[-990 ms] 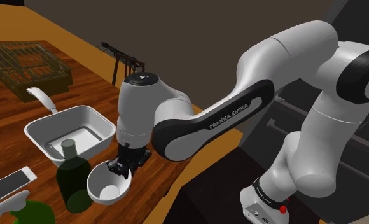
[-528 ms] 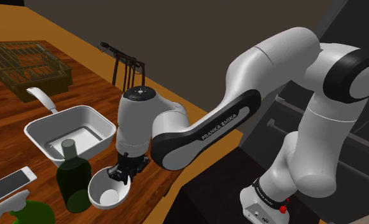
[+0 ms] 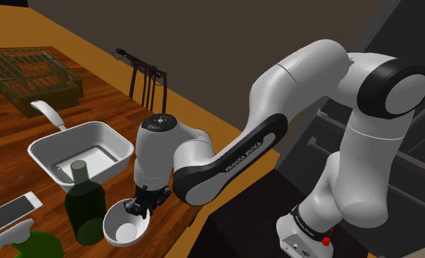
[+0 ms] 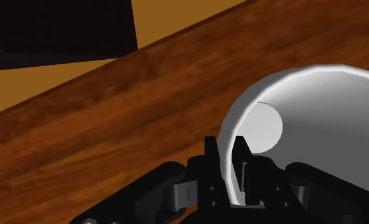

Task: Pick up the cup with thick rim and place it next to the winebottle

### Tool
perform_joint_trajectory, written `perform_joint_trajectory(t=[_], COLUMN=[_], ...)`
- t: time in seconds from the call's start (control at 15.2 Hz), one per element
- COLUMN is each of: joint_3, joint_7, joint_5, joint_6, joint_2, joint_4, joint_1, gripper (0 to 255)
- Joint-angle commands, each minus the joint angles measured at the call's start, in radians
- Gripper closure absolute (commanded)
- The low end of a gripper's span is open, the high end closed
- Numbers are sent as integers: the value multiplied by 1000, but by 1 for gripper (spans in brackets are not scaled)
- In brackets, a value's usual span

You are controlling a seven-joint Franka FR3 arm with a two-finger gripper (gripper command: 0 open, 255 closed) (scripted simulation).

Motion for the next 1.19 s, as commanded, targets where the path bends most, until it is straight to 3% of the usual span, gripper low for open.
perform_joint_trajectory(t=[0.0,0.33,0.4,0.73,0.99,1.12], joint_3=[-1,-1,-1,-1,32,32], joint_7=[1,1,1,1,-42,-42], joint_5=[-2,-2,-2,-2,62,62], joint_6=[3,3,3,3,-101,-101], joint_2=[2,2,2,2,-96,-96], joint_4=[0,0,0,0,14,14], joint_1=[1,1,1,1,-28,-28], gripper=[255,255,0,0,0,0])
